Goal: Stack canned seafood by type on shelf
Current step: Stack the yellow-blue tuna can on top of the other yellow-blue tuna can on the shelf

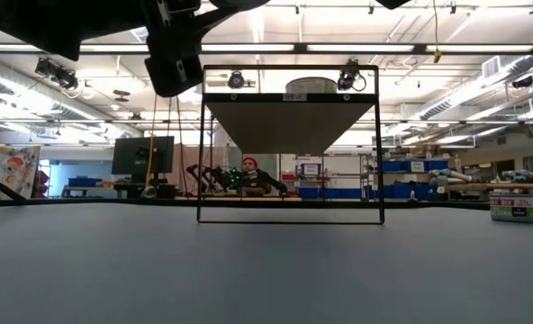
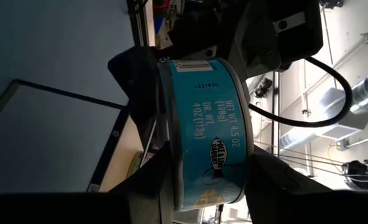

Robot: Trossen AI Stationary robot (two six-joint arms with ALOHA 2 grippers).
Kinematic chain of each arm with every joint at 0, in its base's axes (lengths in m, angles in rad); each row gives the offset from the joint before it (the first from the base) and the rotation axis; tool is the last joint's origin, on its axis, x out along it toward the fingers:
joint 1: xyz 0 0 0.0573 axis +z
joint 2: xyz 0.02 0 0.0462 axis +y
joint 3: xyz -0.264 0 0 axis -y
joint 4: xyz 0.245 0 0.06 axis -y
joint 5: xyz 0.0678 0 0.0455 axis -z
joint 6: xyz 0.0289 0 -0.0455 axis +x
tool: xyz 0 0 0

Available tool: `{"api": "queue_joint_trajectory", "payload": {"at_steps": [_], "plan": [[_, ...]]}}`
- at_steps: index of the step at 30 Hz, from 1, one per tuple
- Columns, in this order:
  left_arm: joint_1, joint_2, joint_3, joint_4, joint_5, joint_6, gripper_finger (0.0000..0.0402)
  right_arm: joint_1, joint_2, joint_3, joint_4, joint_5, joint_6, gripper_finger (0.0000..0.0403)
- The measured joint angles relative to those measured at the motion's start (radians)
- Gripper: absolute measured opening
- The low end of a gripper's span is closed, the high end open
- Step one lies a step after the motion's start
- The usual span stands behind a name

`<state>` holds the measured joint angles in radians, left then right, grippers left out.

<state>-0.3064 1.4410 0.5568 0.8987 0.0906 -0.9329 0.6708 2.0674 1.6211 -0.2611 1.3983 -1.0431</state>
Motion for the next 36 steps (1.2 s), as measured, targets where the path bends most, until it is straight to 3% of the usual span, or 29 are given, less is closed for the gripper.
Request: {"api": "queue_joint_trajectory", "payload": {"at_steps": [11,16,27,36], "plan": [[0.001,0.0,0.0,0.026,0.028,-0.056,0.0181,0.004,-0.001,0.0,-0.012,0.014,-0.034,0.014],[0.001,0.0,0.0,0.029,0.027,-0.053,0.0178,0.005,-0.001,0.0,-0.009,0.017,-0.04,0.0148],[0.031,-0.003,0.004,0.054,0.049,-0.016,0.0152,-0.01,0.001,0.0,0.053,0.038,-0.015,0.0253],[0.063,-0.003,0.004,0.087,0.079,-0.041,0.0143,-0.008,-0.012,0.0,0.062,0.071,-0.019,0.0279]]}}
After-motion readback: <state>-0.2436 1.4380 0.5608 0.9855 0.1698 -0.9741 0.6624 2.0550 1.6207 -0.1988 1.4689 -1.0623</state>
